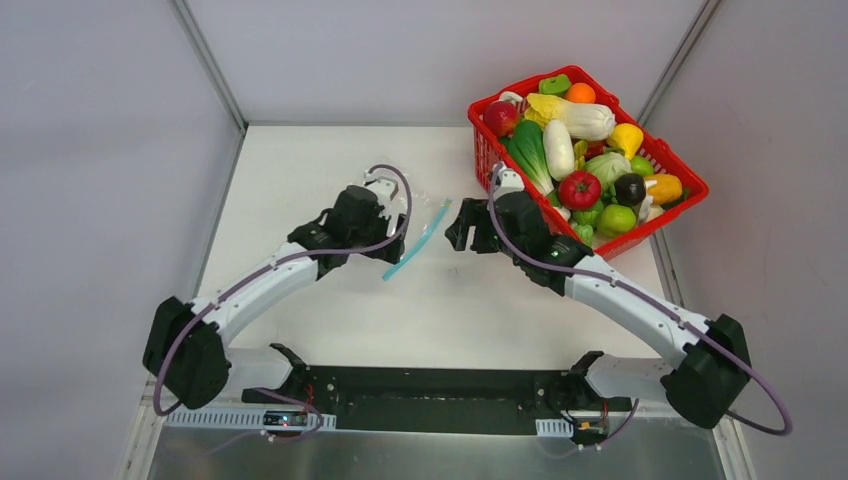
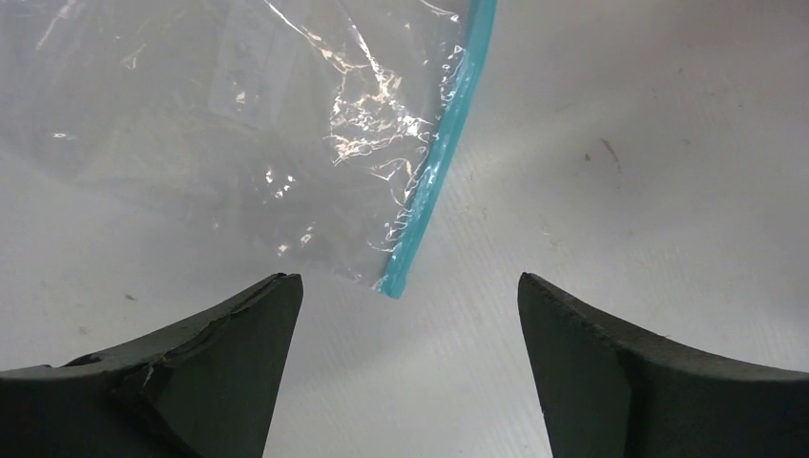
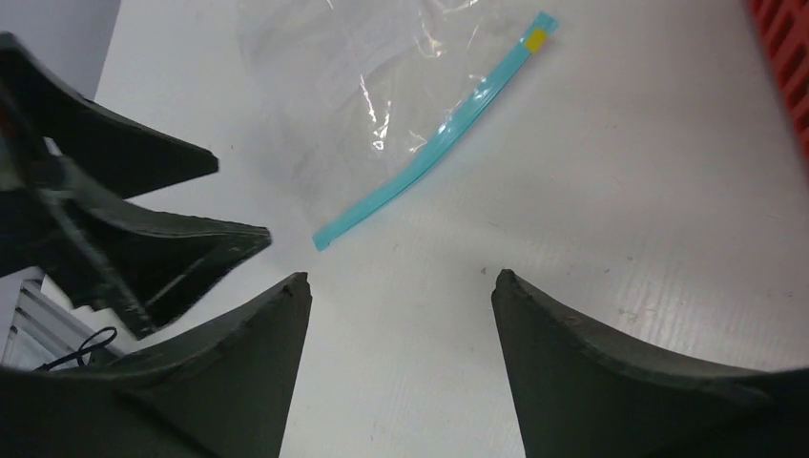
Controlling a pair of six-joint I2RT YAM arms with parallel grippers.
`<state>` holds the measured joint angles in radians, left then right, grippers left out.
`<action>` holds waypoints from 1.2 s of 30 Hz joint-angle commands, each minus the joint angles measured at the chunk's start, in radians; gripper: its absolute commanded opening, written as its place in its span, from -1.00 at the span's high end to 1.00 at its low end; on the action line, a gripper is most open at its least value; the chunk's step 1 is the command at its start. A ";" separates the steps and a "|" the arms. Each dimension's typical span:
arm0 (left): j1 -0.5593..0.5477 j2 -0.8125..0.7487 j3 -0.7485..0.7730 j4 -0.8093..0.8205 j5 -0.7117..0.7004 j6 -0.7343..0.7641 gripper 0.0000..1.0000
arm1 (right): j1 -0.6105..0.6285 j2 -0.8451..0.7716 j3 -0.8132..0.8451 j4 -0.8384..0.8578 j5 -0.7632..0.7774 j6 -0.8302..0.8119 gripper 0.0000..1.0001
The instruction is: Place the food in the zip-top bag and seal the zipper
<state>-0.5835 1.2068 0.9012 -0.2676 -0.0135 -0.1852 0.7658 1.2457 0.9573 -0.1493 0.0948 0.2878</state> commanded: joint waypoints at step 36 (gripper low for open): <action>-0.110 0.513 0.133 0.258 -0.152 0.074 -0.54 | 0.003 -0.234 -0.183 0.161 0.312 0.176 -0.37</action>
<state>-0.6930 1.6848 1.0073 -0.0273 -0.1852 -0.0921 0.7658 1.0401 0.7864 -0.0113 0.3309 0.4221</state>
